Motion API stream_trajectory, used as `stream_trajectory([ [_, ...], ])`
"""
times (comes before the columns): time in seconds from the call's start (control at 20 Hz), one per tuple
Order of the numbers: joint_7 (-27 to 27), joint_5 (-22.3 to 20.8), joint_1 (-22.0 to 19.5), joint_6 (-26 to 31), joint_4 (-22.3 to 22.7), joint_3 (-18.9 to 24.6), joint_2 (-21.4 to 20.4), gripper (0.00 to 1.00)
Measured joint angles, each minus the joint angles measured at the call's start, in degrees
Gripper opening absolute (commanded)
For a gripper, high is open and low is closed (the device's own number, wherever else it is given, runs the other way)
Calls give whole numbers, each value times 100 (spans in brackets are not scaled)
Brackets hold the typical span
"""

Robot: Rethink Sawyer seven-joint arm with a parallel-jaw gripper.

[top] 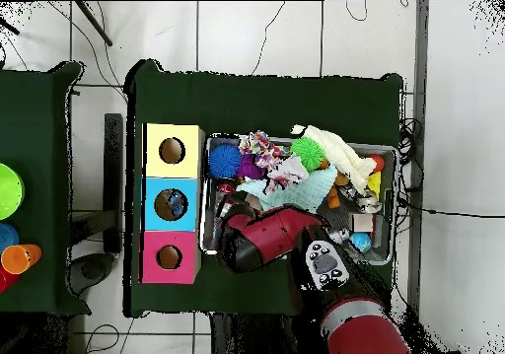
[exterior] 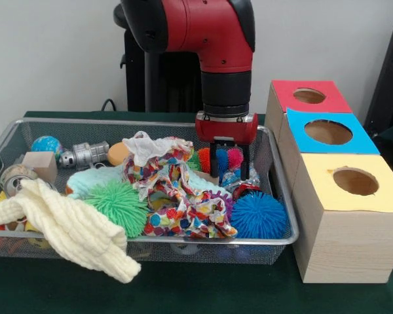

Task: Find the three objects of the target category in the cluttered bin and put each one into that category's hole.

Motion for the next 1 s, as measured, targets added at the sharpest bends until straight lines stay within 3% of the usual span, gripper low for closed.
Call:
stream_trajectory([
  [0.3,0,-195,-287,-2,46,362,-1,100],
  [1.0,-1,-418,-358,-157,-173,729,143,100],
])
